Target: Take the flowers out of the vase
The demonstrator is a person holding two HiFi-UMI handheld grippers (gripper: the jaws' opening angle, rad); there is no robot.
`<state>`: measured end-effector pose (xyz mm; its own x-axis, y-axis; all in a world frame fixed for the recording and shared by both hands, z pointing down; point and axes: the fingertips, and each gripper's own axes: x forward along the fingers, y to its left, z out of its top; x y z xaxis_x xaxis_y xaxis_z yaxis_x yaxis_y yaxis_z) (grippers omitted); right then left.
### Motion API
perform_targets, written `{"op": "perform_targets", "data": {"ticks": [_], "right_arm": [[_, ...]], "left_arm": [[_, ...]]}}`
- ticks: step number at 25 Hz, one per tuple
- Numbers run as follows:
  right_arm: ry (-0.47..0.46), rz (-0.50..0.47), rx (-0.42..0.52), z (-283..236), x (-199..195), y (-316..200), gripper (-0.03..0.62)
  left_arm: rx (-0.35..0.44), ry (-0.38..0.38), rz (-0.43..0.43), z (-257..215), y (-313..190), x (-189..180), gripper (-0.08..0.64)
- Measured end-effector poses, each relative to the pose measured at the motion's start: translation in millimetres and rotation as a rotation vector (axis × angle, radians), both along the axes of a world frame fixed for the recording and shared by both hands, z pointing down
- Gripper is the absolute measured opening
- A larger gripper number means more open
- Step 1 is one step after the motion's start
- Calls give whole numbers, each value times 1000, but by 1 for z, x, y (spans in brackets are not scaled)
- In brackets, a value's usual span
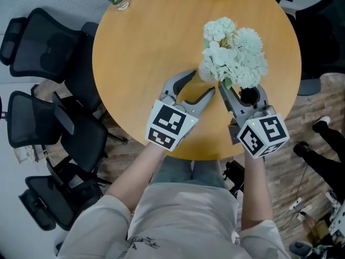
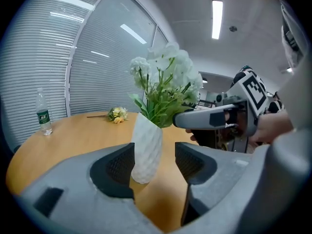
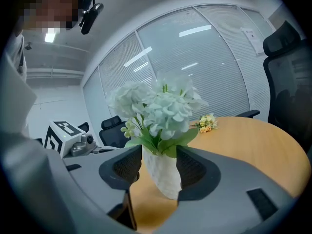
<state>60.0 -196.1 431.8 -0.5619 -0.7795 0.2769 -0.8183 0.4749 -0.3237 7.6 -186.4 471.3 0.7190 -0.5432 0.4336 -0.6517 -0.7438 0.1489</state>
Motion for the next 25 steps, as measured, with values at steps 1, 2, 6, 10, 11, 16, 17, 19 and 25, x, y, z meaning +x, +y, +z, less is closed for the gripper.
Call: {"op": "perform_targets", "data": {"ticks": [1, 2, 6, 10, 11, 16, 17, 19, 25], "right_arm": [[-9, -1, 8, -2, 0, -2, 187], [-16, -2, 17, -4, 0, -4, 190], [-24, -1, 28, -6, 1, -10, 199], [-26, -5, 32, -8, 2, -13, 202], [-26, -7, 33, -8, 1, -14, 202], [-28, -11, 35, -9, 0, -15, 202], [-28, -11, 34, -9, 0, -15, 202], [-28, -12, 31, -8, 1, -16, 202], [-26, -15, 29, -5, 0, -17, 202]], "left_arm": [[4, -3, 4, 0, -1, 1, 258], [9, -6, 8, 1, -3, 1, 266], [25, -13, 29, 2, -11, 6, 300], [41, -13, 55, 4, -18, 15, 332], [47, -14, 63, 4, -20, 17, 337], [77, -43, 107, 9, -27, 27, 358], [78, -48, 107, 10, -30, 29, 359], [76, -55, 111, 14, -33, 32, 359], [64, -75, 135, 30, -33, 39, 356]]}}
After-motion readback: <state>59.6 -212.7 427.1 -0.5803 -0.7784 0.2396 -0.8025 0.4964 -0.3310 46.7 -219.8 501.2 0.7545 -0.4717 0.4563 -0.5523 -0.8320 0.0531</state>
